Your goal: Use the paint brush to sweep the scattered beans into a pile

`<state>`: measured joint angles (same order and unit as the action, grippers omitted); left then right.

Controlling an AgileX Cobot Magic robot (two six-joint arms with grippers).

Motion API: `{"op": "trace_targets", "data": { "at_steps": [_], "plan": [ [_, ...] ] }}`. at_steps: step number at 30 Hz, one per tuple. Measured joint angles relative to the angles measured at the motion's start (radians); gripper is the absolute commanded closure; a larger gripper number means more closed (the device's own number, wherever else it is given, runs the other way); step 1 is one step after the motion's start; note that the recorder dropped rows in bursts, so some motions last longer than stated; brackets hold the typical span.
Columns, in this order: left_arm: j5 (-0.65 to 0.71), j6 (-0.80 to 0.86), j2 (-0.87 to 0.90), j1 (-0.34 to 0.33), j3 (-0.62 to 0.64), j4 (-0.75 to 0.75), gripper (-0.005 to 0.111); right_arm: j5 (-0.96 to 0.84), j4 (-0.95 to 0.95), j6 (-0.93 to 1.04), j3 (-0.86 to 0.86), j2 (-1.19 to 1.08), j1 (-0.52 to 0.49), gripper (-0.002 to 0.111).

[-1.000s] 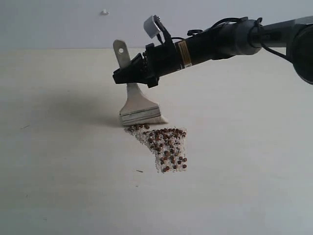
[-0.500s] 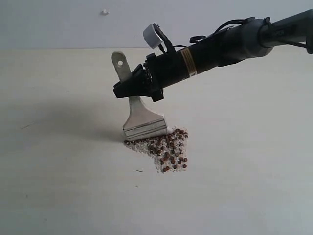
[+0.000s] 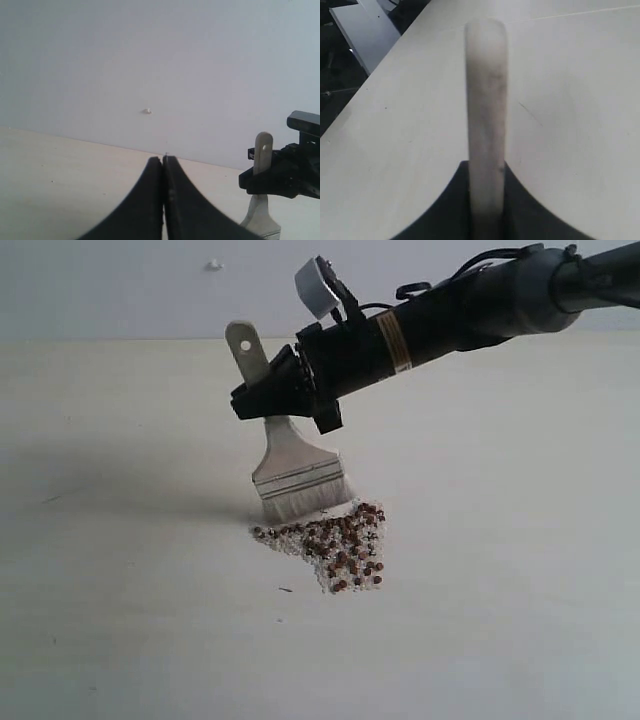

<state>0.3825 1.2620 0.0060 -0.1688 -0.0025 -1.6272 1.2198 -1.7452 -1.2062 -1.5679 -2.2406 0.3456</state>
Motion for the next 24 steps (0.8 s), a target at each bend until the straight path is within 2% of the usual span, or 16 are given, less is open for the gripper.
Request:
{"op": "trace_targets", "data": {
  "at_steps": [13, 18, 24],
  "plan": [
    [0.0, 0.0, 0.0, 0.0, 0.0, 0.0, 0.107, -0.001, -0.009, -0.01, 0.004, 0.047, -0.028, 0.108],
    [0.0, 0.0, 0.0, 0.0, 0.0, 0.0, 0.107, -0.009, 0.101, -0.032, 0.04, 0.106, -0.028, 0.108],
    [0.0, 0.0, 0.0, 0.0, 0.0, 0.0, 0.107, -0.179, 0.26, -0.046, 0.181, 0.246, -0.028, 0.108]
  ]
}}
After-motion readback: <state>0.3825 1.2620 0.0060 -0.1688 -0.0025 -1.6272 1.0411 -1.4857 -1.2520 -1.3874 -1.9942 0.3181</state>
